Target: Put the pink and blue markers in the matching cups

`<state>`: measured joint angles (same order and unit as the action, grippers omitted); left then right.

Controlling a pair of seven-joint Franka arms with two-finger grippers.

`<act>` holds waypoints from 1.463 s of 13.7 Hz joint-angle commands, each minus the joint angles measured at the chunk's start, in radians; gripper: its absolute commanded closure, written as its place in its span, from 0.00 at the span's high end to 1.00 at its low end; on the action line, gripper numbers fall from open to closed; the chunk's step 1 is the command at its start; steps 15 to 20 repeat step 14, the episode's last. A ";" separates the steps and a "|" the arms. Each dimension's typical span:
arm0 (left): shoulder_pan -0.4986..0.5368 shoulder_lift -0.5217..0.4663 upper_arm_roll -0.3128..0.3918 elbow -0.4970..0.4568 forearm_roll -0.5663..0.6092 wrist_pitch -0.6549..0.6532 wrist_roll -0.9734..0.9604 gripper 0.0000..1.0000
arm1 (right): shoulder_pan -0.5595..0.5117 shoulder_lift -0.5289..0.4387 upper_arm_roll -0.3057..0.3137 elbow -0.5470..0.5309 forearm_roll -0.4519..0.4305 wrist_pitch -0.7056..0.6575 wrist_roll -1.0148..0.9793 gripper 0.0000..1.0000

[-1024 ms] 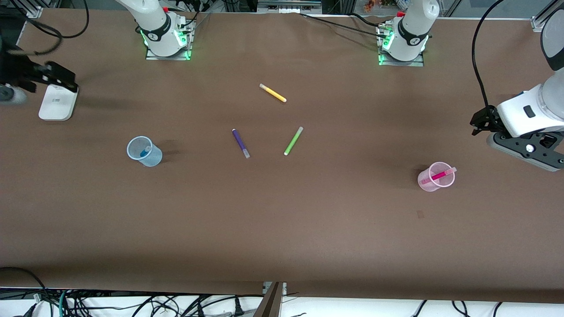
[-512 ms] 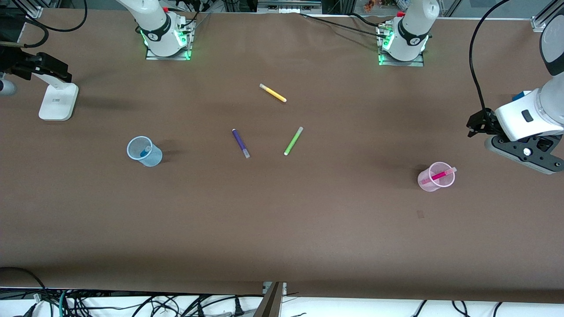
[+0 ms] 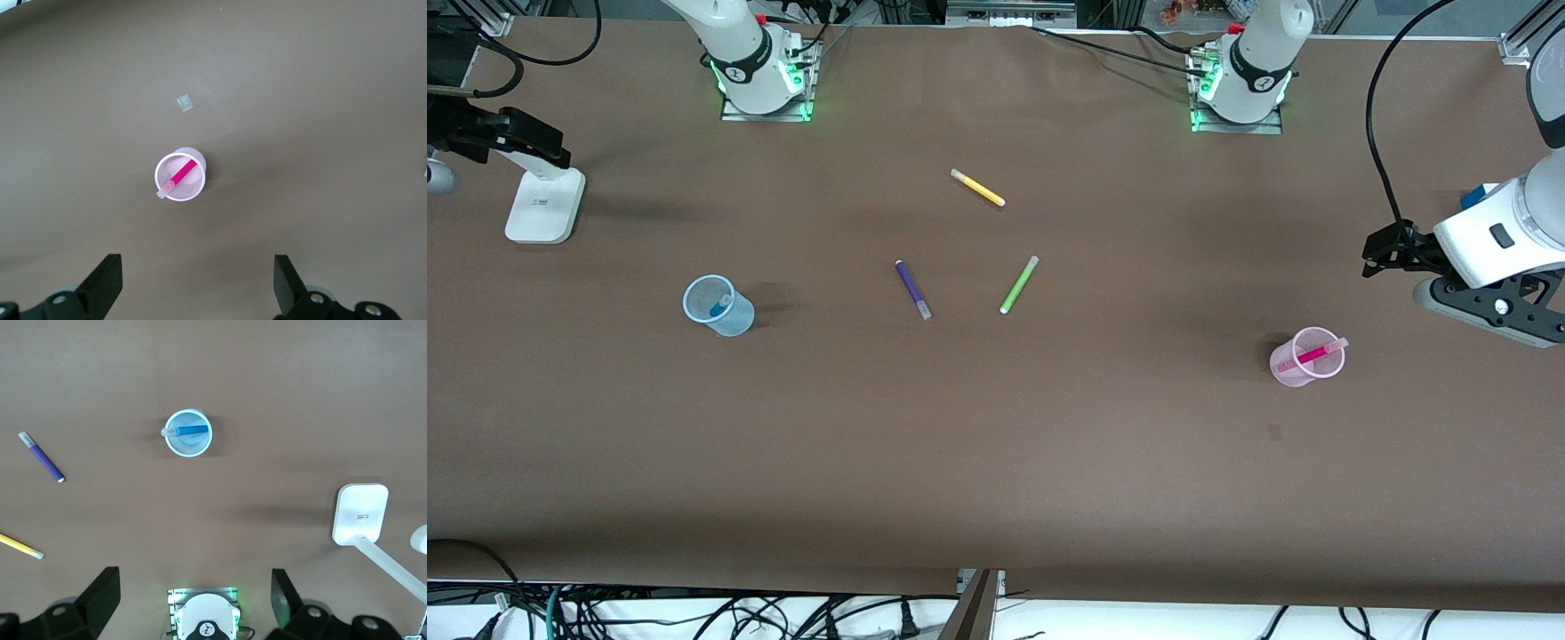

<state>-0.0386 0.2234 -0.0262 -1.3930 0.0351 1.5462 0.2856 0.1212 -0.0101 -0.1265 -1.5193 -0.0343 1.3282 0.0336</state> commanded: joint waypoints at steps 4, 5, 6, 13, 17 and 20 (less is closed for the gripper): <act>0.043 -0.283 -0.057 -0.394 -0.014 0.193 -0.173 1.00 | -0.012 0.013 0.011 0.025 0.013 -0.012 0.011 1.00; 0.043 -0.277 -0.055 -0.393 -0.015 0.192 -0.166 1.00 | -0.012 0.013 0.011 0.024 0.013 -0.012 0.012 1.00; 0.043 -0.273 -0.049 -0.383 -0.018 0.193 -0.167 1.00 | -0.012 0.013 0.011 0.025 0.013 -0.011 0.012 1.00; 0.000 -0.268 0.000 -0.380 -0.026 0.193 -0.167 1.00 | -0.014 0.013 0.011 0.025 0.013 -0.011 0.015 1.00; 0.000 -0.268 0.000 -0.382 -0.026 0.193 -0.167 1.00 | -0.014 0.013 0.011 0.025 0.013 -0.011 0.015 1.00; 0.000 -0.268 0.000 -0.382 -0.026 0.193 -0.167 1.00 | -0.014 0.013 0.011 0.025 0.013 -0.011 0.015 1.00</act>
